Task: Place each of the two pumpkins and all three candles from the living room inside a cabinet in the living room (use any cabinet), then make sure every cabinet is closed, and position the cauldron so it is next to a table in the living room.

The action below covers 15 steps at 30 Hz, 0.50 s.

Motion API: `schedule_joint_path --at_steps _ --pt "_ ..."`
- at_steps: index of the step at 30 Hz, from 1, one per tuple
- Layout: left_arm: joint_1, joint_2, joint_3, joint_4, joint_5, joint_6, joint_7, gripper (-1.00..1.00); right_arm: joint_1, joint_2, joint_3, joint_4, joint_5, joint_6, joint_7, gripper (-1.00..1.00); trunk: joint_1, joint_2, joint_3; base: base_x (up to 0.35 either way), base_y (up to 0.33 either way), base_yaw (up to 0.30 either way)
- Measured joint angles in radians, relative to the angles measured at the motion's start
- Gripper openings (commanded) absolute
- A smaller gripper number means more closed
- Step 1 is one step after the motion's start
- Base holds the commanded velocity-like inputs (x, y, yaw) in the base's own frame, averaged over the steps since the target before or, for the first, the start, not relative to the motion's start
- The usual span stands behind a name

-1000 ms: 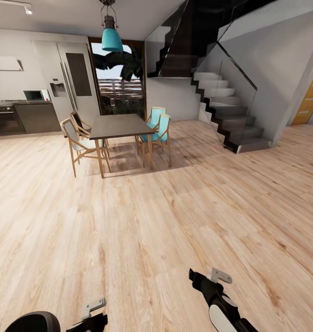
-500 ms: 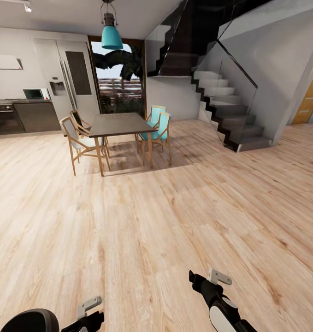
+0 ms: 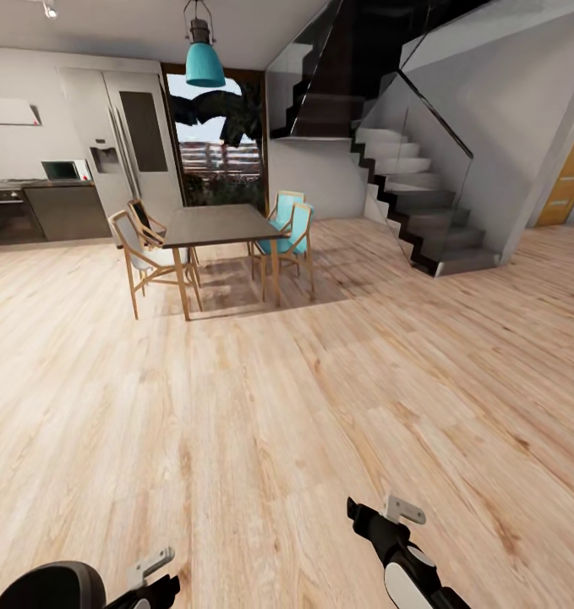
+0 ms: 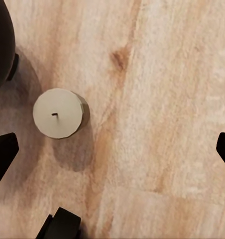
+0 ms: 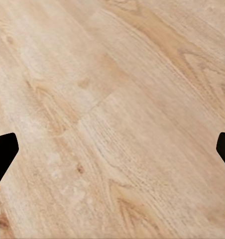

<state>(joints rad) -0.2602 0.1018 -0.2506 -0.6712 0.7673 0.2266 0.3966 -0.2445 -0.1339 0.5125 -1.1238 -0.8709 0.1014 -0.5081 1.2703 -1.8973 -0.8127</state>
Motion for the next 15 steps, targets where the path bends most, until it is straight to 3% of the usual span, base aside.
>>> schedule_joint_path --at_steps 11,15 --pt "0.0 0.005 0.004 0.002 0.042 -0.002 0.001 1.0 0.0 0.0 0.0 0.005 0.003 0.0 0.001 1.0 0.042 -0.077 -0.034 0.0 0.0 0.0" --pt "0.0 0.014 0.031 0.002 0.043 -0.004 0.001 1.0 0.0 0.0 0.0 0.007 0.004 0.001 0.002 1.0 0.058 -0.105 -0.047 0.0 0.0 0.016"
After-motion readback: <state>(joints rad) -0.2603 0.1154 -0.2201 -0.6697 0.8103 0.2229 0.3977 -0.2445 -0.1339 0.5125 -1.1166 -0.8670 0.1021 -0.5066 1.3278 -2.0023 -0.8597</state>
